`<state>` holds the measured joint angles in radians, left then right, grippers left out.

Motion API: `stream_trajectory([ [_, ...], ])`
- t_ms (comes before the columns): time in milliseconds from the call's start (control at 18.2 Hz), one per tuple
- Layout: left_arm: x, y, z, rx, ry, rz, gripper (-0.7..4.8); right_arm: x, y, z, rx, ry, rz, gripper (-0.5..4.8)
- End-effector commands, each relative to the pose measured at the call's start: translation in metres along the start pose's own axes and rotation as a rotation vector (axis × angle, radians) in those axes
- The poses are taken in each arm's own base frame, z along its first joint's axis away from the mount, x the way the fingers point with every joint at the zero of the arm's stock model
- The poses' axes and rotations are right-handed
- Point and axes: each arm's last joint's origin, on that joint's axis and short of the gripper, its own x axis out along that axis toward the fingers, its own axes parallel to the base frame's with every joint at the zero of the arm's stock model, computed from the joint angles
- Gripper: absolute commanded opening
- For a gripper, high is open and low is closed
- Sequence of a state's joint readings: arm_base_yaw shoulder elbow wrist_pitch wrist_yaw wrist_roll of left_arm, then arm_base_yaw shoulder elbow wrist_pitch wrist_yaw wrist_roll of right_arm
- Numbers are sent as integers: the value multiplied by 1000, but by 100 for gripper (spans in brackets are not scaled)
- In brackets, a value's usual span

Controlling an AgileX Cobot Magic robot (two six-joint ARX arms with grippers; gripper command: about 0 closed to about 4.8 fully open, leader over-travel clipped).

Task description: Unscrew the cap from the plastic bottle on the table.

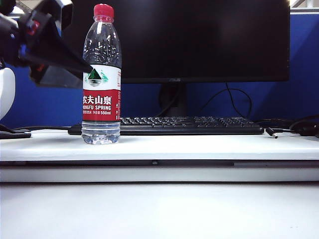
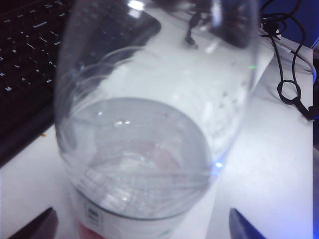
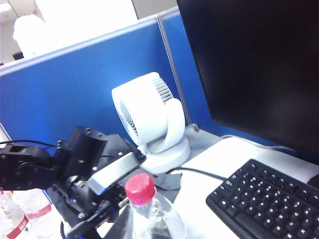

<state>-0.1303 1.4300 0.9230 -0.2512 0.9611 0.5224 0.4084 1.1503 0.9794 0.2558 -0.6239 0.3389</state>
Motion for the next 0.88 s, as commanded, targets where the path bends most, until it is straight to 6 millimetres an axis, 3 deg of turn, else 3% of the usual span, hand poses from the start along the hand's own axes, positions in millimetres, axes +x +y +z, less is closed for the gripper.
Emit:
stream_trajectory([
  [55, 8, 5, -5, -12, -20, -55, 479, -1, 2, 4, -19, -17, 1, 54],
  [275, 18, 11, -12, -26, -44, -124, 479, -1, 2, 4, -18, -16, 0, 54],
  [604, 53, 9, -15, 44, -46, -186, 479, -1, 0, -2, 21, 35, -17, 54],
  [879, 66, 5, -10, 109, -32, -138, 475, -1, -1, -5, 40, 61, -26, 54],
])
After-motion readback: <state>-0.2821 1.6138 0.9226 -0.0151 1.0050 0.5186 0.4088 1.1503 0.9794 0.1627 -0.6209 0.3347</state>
